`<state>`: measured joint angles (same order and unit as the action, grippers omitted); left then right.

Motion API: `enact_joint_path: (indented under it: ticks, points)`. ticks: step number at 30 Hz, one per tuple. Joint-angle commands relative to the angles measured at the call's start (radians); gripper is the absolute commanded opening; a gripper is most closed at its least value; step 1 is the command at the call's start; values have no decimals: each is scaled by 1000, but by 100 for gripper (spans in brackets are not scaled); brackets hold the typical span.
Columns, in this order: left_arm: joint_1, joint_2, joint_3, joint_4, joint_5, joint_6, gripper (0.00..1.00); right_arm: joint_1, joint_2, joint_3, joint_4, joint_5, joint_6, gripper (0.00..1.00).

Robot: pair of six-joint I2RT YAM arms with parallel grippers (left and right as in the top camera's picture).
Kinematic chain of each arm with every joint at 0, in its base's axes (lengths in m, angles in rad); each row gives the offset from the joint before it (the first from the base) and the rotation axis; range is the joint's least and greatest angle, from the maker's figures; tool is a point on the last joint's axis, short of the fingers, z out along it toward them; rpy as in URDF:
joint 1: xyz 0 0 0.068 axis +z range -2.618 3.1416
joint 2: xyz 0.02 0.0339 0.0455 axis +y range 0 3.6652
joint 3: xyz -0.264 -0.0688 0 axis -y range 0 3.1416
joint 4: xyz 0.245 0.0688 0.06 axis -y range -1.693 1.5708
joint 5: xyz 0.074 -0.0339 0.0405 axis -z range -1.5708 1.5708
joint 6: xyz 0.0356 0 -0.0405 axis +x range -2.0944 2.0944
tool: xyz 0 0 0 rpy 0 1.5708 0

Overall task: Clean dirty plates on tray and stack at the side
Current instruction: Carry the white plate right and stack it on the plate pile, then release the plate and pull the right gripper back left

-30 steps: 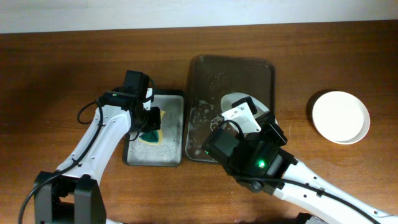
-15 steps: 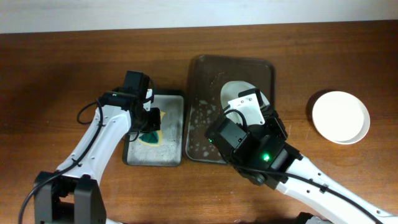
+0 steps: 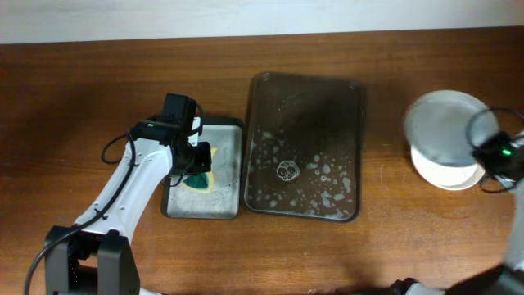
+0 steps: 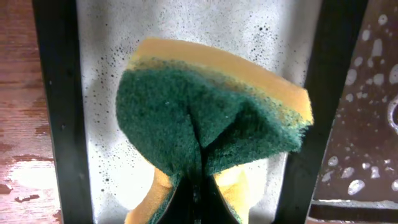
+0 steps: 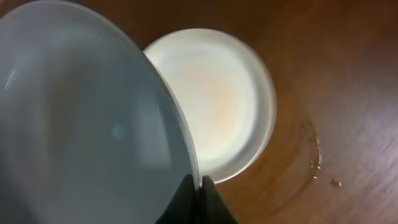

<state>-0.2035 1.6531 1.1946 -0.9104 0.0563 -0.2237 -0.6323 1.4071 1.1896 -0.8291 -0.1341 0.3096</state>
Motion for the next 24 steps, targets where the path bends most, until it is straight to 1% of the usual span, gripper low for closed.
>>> enact_joint_path:
  ticks: [1,2,3,4,5,6,8,9,10,12,13,14,15,17,18,19,22,23,24]
  points:
    - [1,-15,-3,-2,16,9,0,-216,202,14,27,-133,93,4]
    - [1,-15,-3,-3,16,9,0,-232,239,14,31,-145,92,4]
    - [1,-15,-3,-3,16,9,0,-246,291,14,35,-201,91,4]
    - [1,-15,-3,-3,16,9,0,-246,320,14,32,-215,88,34]
    - [1,-15,-3,-3,16,9,0,-238,333,14,43,-220,64,57]
    - [1,-15,-3,-3,16,9,0,-230,321,28,56,-248,32,66]
    - [1,-15,-3,-3,16,9,0,-196,260,82,52,-399,-21,65]
    - [1,-15,-3,-3,16,9,0,-168,218,107,32,-457,-37,63]
    - [1,-15,-3,-3,16,9,0,-118,157,127,2,-491,-89,62]
    - [1,-15,-3,-3,16,9,0,10,49,128,-59,-484,-161,61]
    - [1,-15,-3,-3,16,9,0,121,-4,128,-127,-465,-194,61]
    - [1,-15,-3,-3,16,9,0,196,-26,128,-179,-422,-202,61]
    - [1,-15,-3,-3,16,9,0,310,-37,128,-258,-293,-201,59]
    - [1,-15,-3,-5,16,9,0,497,-10,99,-345,-40,-170,57]
    - [1,-15,-3,-8,16,9,0,578,17,53,-340,26,-130,56]
    - [1,-15,-3,-9,16,9,0,632,55,-4,-302,39,-101,56]
    - [1,-15,-3,-8,16,9,0,665,164,-113,-166,30,-101,56]
    - [1,-15,-3,-8,16,9,0,665,217,-132,-134,29,-118,54]
    - [1,-15,-3,-8,16,9,0,665,251,-146,-113,6,-119,49]
